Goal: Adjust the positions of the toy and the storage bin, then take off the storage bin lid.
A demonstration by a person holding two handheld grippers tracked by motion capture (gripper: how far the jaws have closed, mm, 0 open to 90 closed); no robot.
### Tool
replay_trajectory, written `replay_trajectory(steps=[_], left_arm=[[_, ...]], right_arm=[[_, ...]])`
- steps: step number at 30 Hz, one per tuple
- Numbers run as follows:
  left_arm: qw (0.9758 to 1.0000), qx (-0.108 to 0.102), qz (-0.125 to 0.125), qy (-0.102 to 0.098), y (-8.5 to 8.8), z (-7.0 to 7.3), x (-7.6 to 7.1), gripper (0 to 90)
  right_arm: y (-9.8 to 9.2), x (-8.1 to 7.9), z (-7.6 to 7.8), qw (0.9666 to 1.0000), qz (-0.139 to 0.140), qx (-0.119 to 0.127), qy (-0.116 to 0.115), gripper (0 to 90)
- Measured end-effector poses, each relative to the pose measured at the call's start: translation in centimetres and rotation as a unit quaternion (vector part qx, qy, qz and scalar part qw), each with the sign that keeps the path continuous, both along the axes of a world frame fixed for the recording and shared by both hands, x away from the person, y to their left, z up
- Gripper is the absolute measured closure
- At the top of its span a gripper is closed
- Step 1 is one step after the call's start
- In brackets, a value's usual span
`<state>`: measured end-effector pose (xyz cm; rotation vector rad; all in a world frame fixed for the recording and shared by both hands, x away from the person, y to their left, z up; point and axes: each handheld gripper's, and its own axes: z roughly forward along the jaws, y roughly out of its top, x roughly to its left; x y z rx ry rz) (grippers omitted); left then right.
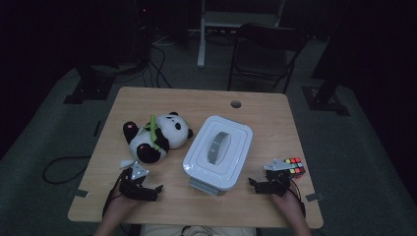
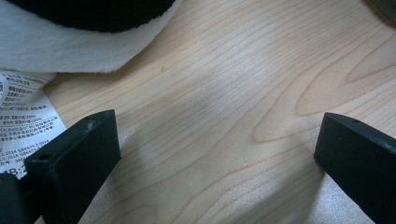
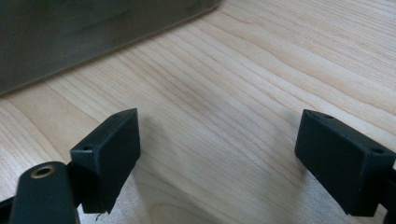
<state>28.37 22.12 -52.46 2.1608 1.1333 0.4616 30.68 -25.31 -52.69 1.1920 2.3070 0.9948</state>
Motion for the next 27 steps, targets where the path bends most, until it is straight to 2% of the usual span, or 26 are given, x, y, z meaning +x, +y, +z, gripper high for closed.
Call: replay_trajectory(steps=[12,15,18,22,24,27], left_arm=[[0.9999,0.000,-0.010,0.001,0.0,0.0,0.0,0.9],[1.0000,0.000,-0.010,0.001,0.0,0.0,0.0,0.9],[1.0000,0.001,-0.010,0.001,0.0,0.0,0.0,0.9],[1.0000,0.001,-0.010,0.001,0.0,0.0,0.0,0.9],[1.0000,0.000,-0.010,0.001,0.0,0.0,0.0,0.9],[1.0000,0.001,-0.010,0.001,0.0,0.0,0.0,0.9]], right_arm=[[-0.1,-0.1,0.0,1.0000,0.004,-0.002,0.003,13.1],[-0.3,-0.2,0.4,0.9998,-0.004,-0.007,0.016,13.8],[-0.5,-0.4,1.1,0.9997,-0.007,0.011,0.023,13.7],[-1.0,-0.6,2.6,0.9992,-0.019,0.033,0.014,13.8],[-1.3,-0.7,3.4,0.9984,-0.026,0.050,0.005,14.1],[-1.5,-0.9,4.8,0.9974,-0.031,0.064,-0.009,14.4]])
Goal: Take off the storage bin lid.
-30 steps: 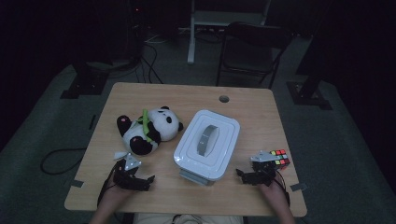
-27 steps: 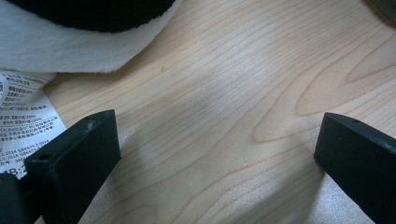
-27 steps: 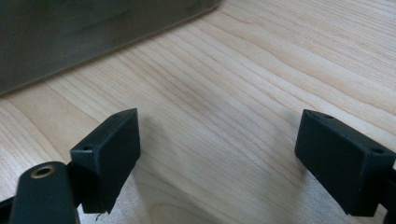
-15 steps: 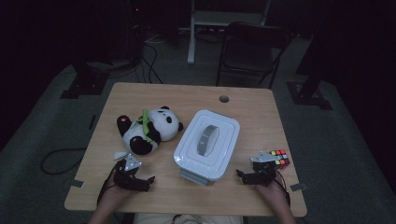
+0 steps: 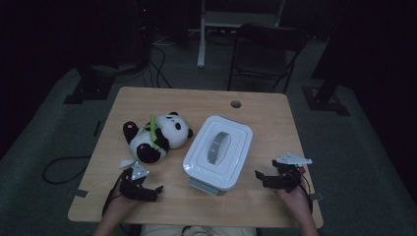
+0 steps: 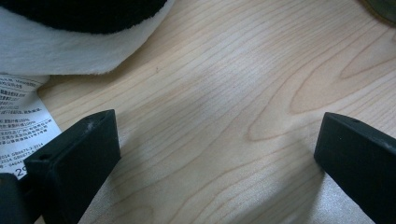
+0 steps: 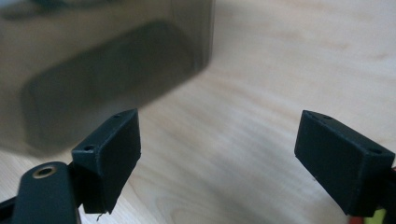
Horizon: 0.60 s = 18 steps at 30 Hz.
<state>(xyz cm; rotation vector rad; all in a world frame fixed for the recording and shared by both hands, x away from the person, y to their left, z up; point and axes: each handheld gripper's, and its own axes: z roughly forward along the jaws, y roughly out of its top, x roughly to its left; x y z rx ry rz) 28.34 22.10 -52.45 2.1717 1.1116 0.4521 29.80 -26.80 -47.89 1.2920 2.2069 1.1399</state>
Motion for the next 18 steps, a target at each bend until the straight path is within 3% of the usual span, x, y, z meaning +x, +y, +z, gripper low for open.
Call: replay_trajectory(steps=[9,18], left_arm=[[1.0000,0.001,0.000,0.001,0.0,0.0,0.0,0.9],[1.0000,-0.001,0.001,0.000,0.0,0.0,0.0,0.9]], right_arm=[[0.4,-0.2,4.2,0.9984,-0.002,0.034,-0.045,13.7],[2.0,-0.1,6.8,0.9960,0.020,0.051,-0.070,13.0]])
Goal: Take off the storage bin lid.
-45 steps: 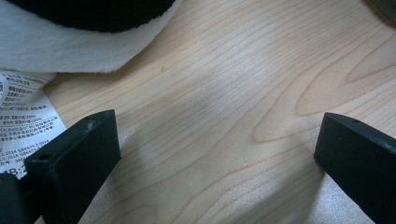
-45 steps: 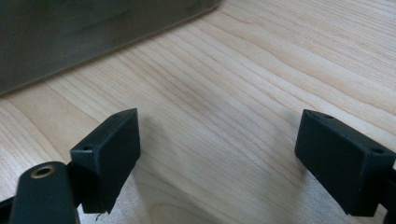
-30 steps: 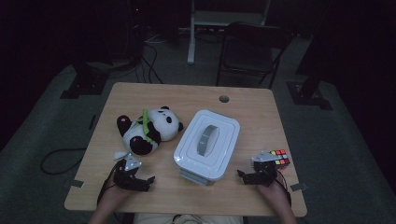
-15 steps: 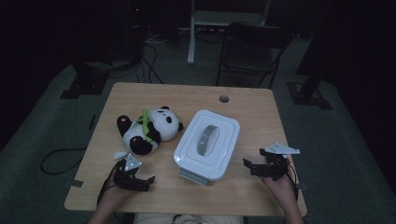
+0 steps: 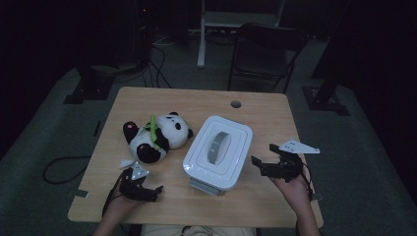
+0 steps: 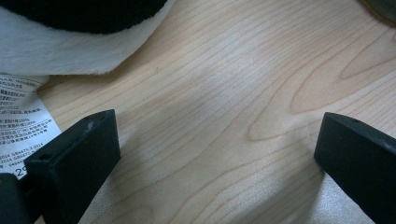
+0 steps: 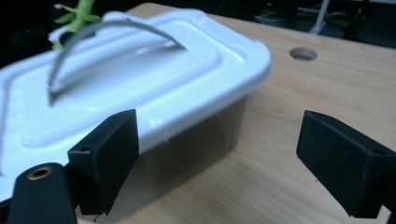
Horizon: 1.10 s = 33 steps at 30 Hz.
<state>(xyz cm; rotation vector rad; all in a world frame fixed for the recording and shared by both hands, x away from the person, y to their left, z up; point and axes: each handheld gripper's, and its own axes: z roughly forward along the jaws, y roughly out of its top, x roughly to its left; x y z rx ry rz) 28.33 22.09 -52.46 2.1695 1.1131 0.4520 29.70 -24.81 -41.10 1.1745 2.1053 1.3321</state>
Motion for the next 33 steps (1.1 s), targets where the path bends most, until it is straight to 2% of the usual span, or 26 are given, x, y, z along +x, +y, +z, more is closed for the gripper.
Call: replay_trajectory(steps=[6,12,23,33], left_arm=[[1.0000,0.001,-0.001,0.000,0.0,0.0,0.0,0.9],[1.0000,0.000,0.000,0.001,0.0,0.0,0.0,0.9],[1.0000,0.000,0.000,0.001,0.0,0.0,0.0,0.9],[1.0000,0.000,0.000,0.001,0.0,0.0,0.0,0.9]], right_arm=[[1.9,0.1,1.1,0.9997,0.018,0.011,-0.008,13.4],[4.3,0.5,1.4,0.9989,0.044,0.015,-0.009,13.4],[8.6,1.2,1.1,0.9953,0.097,0.007,0.008,13.2],[11.1,1.6,0.6,0.9927,0.117,-0.016,0.024,13.3]])
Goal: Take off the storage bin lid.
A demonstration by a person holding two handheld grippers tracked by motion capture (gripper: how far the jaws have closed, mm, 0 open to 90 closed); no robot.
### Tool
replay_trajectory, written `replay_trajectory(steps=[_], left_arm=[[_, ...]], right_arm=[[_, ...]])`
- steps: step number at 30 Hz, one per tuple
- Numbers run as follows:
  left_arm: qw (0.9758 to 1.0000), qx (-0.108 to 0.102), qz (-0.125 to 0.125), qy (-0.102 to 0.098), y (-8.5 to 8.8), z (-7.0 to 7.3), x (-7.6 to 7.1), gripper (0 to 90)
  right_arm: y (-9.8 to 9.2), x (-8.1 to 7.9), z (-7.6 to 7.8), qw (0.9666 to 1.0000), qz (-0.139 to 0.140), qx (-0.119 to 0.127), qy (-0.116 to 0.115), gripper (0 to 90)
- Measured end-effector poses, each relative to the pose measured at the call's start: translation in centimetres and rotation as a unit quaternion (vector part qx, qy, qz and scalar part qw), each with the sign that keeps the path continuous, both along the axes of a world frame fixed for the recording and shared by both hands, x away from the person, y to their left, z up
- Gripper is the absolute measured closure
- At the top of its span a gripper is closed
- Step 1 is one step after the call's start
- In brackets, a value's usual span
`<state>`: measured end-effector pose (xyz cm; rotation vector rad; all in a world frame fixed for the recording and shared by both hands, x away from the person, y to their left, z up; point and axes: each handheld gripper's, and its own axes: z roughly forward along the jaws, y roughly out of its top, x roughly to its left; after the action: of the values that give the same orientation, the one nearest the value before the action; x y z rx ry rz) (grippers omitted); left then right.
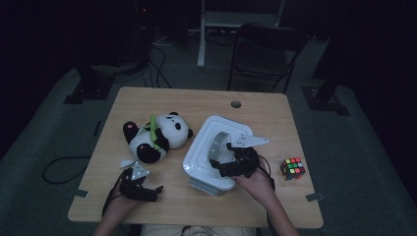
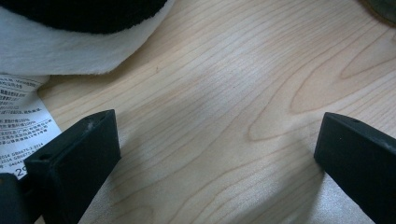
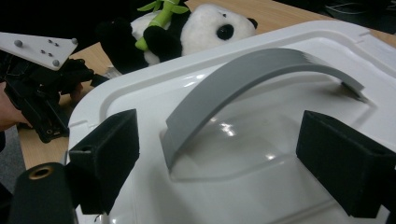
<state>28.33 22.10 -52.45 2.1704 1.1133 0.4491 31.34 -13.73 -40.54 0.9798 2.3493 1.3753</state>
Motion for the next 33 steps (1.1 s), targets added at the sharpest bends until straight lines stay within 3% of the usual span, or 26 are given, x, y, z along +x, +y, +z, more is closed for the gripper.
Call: replay_trajectory(steps=[7,13,18,20,25,33], left_arm=[[1.0000,0.000,0.000,0.000,0.0,0.0,0.0,0.9],[1.0000,0.000,0.000,0.000,0.0,0.0,0.0,0.9],[1.0000,-0.001,0.001,0.000,0.0,0.0,0.0,0.9],[1.0000,0.000,0.000,0.000,0.0,0.0,0.0,0.9],[1.0000,0.001,-0.001,0.000,0.0,0.0,0.0,0.9],[1.0000,0.001,0.000,0.000,0.0,0.0,0.0,0.9]], right_arm=[[0.9,0.6,0.0,1.0000,0.000,-0.003,0.005,18.5],[2.0,0.4,-0.2,0.9986,0.024,-0.044,-0.019,28.8],[1.9,0.4,-0.1,0.9986,0.038,-0.033,-0.014,56.0],[2.1,0.1,-0.3,0.9984,0.036,-0.036,-0.025,57.0],[2.1,0.0,-0.5,0.9987,0.037,-0.025,-0.023,62.5],[1.7,0.4,-0.3,0.9985,0.046,0.015,0.027,70.3]])
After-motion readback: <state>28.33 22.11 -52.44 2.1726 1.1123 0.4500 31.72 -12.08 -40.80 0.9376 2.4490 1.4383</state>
